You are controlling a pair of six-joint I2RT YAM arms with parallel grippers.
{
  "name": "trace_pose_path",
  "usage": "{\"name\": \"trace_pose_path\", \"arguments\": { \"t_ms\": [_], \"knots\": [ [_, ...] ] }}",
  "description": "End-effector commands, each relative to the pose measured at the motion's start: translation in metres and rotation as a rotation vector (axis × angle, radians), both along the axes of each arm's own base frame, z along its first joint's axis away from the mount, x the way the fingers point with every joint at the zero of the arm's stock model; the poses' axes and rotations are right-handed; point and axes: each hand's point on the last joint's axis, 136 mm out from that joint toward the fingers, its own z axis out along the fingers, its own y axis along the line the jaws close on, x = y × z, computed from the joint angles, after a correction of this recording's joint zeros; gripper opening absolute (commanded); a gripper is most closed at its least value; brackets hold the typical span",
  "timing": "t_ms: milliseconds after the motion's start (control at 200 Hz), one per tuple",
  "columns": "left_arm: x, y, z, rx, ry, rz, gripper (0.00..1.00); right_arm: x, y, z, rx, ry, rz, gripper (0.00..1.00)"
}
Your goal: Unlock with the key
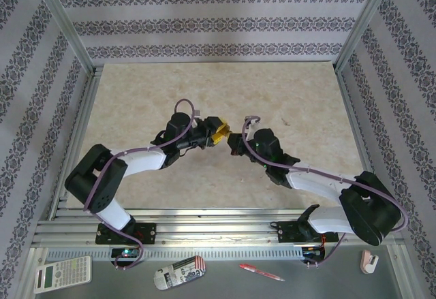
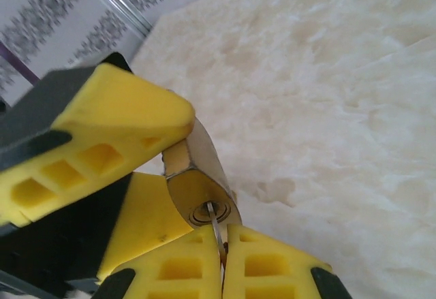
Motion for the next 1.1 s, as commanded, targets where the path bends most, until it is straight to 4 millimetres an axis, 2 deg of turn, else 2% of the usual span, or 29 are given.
{"name": "trace_pose_path", "arguments": {
  "t_ms": [0, 175, 295, 355, 425, 470, 535, 580, 670, 769, 844, 1014, 1094],
  "knots": [
    [-0.038, -0.027, 0.099, -0.233, -0.403, -0.226, 0.00, 0.011, -0.003, 0.035, 0.228, 0.018, -0.003, 0.00],
    [-0.025, -0.006, 0.133, -0.288, -0.607, -0.190, 0.00, 0.022, -0.018, 0.071, 0.380, 0.049, -0.013, 0.00],
    [-0.025, -0.010, 0.140, -0.248, -0.650, -0.241, 0.00, 0.025, -0.019, 0.080, 0.380, 0.076, -0.011, 0.00],
    [-0.022, -0.008, 0.132, -0.191, -0.633, -0.257, 0.00, 0.025, -0.023, 0.077, 0.359, 0.104, -0.029, 0.00],
    [-0.017, 0.001, 0.119, -0.096, -0.613, -0.265, 0.00, 0.018, -0.032, 0.071, 0.300, 0.135, -0.052, 0.29],
    [-0.016, 0.009, 0.107, -0.012, -0.589, -0.269, 0.00, 0.010, -0.041, 0.066, 0.219, 0.153, -0.071, 0.41],
    [-0.021, 0.020, 0.092, 0.142, -0.580, -0.300, 0.00, -0.003, -0.059, 0.067, 0.118, 0.143, -0.108, 0.52],
    [-0.027, 0.028, 0.072, 0.324, -0.567, -0.342, 0.00, -0.010, -0.071, 0.074, 0.080, 0.124, -0.131, 0.59],
    [-0.040, 0.037, 0.048, 0.575, -0.585, -0.430, 0.00, -0.016, -0.084, 0.096, 0.022, 0.088, -0.134, 0.63],
    [-0.053, 0.038, 0.024, 0.758, -0.610, -0.523, 0.00, -0.013, -0.069, 0.110, -0.023, 0.100, -0.052, 0.63],
    [-0.061, 0.037, 0.014, 0.868, -0.643, -0.583, 0.00, -0.011, -0.052, 0.111, -0.053, 0.122, 0.015, 0.63],
    [-0.072, 0.031, 0.015, 0.984, -0.743, -0.654, 0.00, -0.007, -0.020, 0.097, -0.110, 0.178, 0.097, 0.62],
    [-0.075, 0.033, 0.016, 1.018, -0.778, -0.667, 0.00, -0.006, -0.011, 0.083, -0.157, 0.221, 0.113, 0.59]
  ]
}}
